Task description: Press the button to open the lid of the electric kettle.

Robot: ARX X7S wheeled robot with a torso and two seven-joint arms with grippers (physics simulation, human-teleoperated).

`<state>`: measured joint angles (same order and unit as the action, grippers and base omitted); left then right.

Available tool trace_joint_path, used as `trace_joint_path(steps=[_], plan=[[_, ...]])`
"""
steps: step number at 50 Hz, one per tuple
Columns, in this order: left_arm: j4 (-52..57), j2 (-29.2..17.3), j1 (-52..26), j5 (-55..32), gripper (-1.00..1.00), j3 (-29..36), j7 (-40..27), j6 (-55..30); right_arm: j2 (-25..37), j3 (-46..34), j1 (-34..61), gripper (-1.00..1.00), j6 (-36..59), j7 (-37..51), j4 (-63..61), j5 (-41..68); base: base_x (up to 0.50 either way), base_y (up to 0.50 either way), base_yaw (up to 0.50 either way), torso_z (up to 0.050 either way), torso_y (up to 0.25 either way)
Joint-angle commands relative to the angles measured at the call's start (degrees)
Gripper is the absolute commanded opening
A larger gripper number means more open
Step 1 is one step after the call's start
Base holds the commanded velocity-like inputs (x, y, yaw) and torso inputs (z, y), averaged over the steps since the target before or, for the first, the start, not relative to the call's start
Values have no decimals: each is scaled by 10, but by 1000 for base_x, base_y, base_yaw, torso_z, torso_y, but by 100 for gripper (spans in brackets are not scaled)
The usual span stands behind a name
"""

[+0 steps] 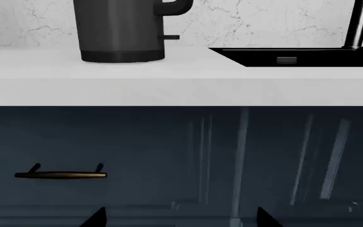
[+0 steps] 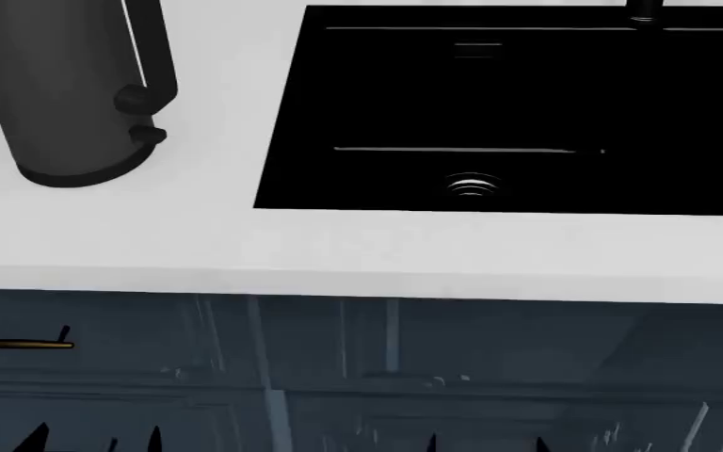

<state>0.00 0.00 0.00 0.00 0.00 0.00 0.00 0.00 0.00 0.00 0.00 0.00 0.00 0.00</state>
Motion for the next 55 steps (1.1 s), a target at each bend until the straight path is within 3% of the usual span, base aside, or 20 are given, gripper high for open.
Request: trace_joint_path(steps=[1,10,11,12,13,18,22,30,33,44,55], plan=[[-1,-10,0,-10,100,13,-13,1,20,-24,1,100,-2,23,2,20,0,0,0,0,0],[-9,-30,3,-23,100,26,-27,19,33,-38,-8,100,-17,29,-13,32,0,0,0,0,0],[-24,-9,-32,-172,100,-39,59,-147,10,19,-24,100,27,7,-30,43,0,0,0,0,0],[3,-23,5,-86,100,29,-27,-61,10,-11,-2,100,2,11,-7,16,0,0,0,0,0],[-20,-26,-1,0,100,29,-27,25,13,-14,-1,100,-1,13,-5,21,0,0,0,0,0],[-41,-35,-1,29,100,49,-40,66,22,-27,-2,100,-6,22,-4,24,0,0,0,0,0],[16,-41,17,69,100,70,-54,41,27,-29,-1,100,-3,24,-4,38,0,0,0,0,0],[47,-62,37,80,100,83,-67,110,34,-38,-4,100,-7,36,-12,45,0,0,0,13,0],[77,-74,47,122,100,87,-84,134,40,-43,-8,100,-3,41,-33,41,0,0,0,50,0],[300,-87,34,116,100,39,-67,5,74,-4,-13,100,158,73,-347,90,0,0,0,50,0],[389,-93,-97,124,100,2,-52,-126,111,58,132,100,361,113,-492,155,0,0,0,50,0]])
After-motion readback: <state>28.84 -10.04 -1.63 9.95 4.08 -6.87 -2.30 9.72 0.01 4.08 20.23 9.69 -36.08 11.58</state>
